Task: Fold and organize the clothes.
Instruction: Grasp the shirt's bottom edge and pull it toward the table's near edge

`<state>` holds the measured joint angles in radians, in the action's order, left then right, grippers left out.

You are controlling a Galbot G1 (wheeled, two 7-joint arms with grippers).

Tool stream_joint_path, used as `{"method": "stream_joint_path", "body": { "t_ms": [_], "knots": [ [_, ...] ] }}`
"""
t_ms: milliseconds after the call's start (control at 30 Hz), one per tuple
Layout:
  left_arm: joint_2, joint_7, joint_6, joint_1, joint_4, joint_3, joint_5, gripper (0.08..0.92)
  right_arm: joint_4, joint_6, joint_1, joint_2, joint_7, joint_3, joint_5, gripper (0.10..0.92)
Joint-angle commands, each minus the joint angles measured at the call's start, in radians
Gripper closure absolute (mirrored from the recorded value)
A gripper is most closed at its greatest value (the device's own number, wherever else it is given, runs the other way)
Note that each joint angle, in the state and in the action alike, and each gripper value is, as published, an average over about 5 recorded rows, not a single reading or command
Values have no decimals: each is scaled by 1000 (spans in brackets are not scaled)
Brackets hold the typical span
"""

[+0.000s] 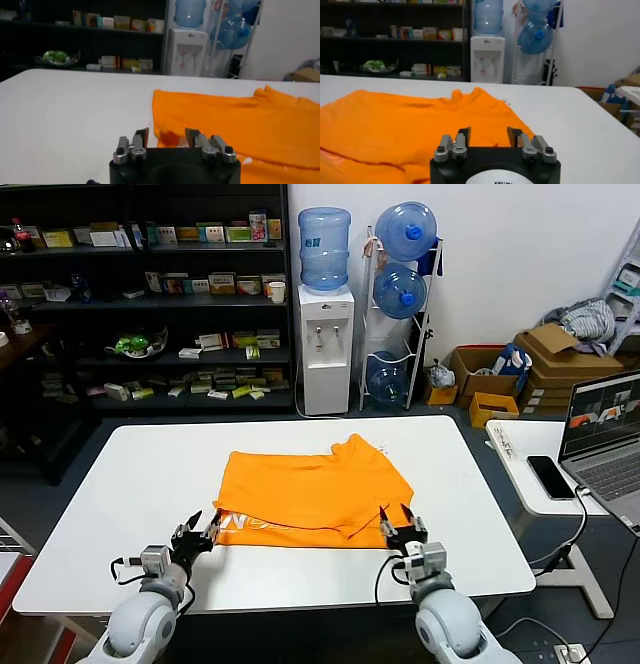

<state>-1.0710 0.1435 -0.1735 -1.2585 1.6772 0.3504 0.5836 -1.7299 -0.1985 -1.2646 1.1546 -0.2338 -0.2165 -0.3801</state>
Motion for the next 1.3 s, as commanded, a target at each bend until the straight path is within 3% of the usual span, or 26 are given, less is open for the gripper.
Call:
{"method": "stream_joint_path", "body": {
  "t_ms": [33,200,300,433,1000,1100,1300],
  "knots": [
    [-82,-37,82,-115,-50,58,-60,341,-9,45,-162,-20,60,-115,31,282],
    [-79,-38,82,-67,-91,58,-54,209,45,20,-87,2,53,-93,1,208],
    [-72,-41,81,-48,-107,49,-52,182,71,15,-55,6,62,-82,-14,244],
    [-72,-46,82,-28,-119,37,-45,204,95,26,-20,5,81,-69,-18,354],
    [-75,-47,77,-46,-94,12,-24,683,64,38,-60,-23,88,-66,-50,848],
    [-74,-47,81,-45,-86,11,-21,770,65,34,-65,-25,89,-66,-71,897],
    [-51,-20,79,-78,17,24,25,904,-2,34,-119,-59,77,-75,-119,901]
  ]
}}
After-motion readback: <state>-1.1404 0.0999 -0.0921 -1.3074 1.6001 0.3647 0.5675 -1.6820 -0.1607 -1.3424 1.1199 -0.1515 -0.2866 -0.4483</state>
